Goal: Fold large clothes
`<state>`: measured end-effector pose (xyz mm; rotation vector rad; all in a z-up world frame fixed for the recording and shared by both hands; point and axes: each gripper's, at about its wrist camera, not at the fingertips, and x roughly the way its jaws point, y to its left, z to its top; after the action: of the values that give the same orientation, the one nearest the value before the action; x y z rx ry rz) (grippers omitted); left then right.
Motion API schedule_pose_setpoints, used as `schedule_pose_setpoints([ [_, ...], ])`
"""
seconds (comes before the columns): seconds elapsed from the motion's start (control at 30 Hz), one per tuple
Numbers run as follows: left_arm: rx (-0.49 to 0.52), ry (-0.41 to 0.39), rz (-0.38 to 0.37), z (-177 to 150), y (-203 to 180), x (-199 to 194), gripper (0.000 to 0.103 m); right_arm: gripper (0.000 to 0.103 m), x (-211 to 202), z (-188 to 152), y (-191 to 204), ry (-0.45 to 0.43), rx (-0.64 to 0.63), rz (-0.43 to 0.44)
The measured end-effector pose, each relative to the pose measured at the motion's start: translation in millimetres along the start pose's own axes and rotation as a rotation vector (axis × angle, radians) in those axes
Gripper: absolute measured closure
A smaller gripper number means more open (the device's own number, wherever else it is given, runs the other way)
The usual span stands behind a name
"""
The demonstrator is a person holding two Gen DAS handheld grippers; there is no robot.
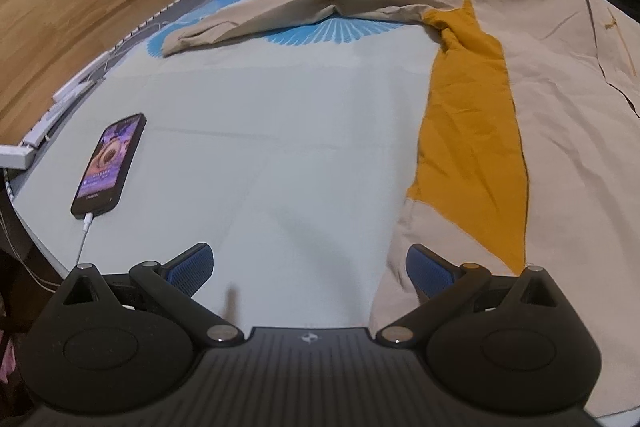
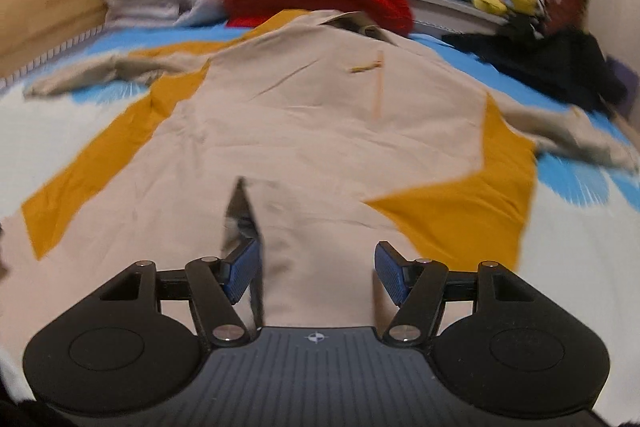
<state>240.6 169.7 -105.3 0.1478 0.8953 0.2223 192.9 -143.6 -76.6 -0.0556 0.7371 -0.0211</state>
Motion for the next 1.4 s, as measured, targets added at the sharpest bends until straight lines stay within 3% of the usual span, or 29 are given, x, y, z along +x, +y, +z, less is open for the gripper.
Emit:
schedule_pose_setpoints([
  [0.07,-0.006,0.008,-0.004,1.4,1.8,1.8,0.000,0.039,13.7,4.2,13.3,0.025,-0.042,-0.080],
  [0.1,-0.008,0.010,-0.006,2.8,2.0,2.1,0.000,0.049,20.4,4.7,15.5,0.037,-0.058,-0.107],
  [0.13,-0.012,0.007,-0.011,4.6,2.1,1.8,0.000,0.098,27.7,4.4,13.2,0.050,-0.067,-0.110],
  [0.17,-0.017,0.003,-0.017,6.4,2.2,1.2,0.000,0.101,30.5,3.3,6.9,0.068,-0.067,-0.117],
  [0.27,-0.027,-0.012,-0.041,10.0,1.5,-2.4,0.000,0.102,7.2,-8.0,-31.5,0.034,-0.006,-0.117],
  [0.4,-0.032,-0.057,-0.055,10.6,7.0,-14.0,0.000,0.102,-39.5,-35.9,-96.4,0.017,0.046,-0.238],
  [0.5,0.011,-0.099,-0.043,6.8,13.5,-26.7,0.000,0.102,-60.0,-69.2,-146.4,0.077,0.126,-0.324],
  [0.6,0.074,-0.158,-0.035,0.3,21.1,-43.4,0.000,0.102,-60.2,-109.3,-187.1,0.168,0.314,-0.297],
  [0.67,0.101,-0.187,-0.107,-6.4,28.4,-58.0,0.000,0.102,-55.7,-125.6,-200.6,0.209,0.427,-0.278],
  [0.8,0.209,-0.199,-0.212,-17.7,33.7,-79.6,0.000,0.102,-51.5,-126.9,-185.9,0.182,0.380,-0.306],
  [0.93,0.359,-0.127,-0.227,-30.3,21.2,-79.2,0.000,0.102,-52.3,-123.5,-195.7,0.163,0.439,-0.288],
  [1.03,0.467,-0.026,-0.147,-38.6,1.4,-61.8,0.000,0.102,-53.4,-124.3,-197.0,0.158,0.443,-0.288],
  [1.1,0.489,0.013,-0.115,-39.5,-5.0,-49.5,0.002,0.102,-55.8,-125.2,-199.2,0.153,0.446,-0.288],
  [1.2,0.433,0.031,-0.192,-36.5,-6.0,-39.4,0.026,0.102,-54.9,-124.8,-199.1,0.146,0.449,-0.288],
  [1.27,0.386,0.031,-0.266,-35.0,-4.6,-33.6,0.061,0.101,-54.1,-125.7,-199.0,0.148,0.448,-0.287],
  [1.3,0.362,0.021,-0.287,-35.4,-3.9,-32.1,0.074,0.101,-54.1,-126.4,-198.6,0.149,0.447,-0.286],
  [1.33,0.344,0.002,-0.286,-37.0,-5.7,-33.9,0.100,0.101,-54.7,-126.7,-198.5,0.148,0.445,-0.285],
  [1.4,0.291,-0.037,-0.236,-34.6,-3.6,-40.3,0.099,0.101,-57.7,-127.4,-198.4,0.136,0.442,-0.283],
])
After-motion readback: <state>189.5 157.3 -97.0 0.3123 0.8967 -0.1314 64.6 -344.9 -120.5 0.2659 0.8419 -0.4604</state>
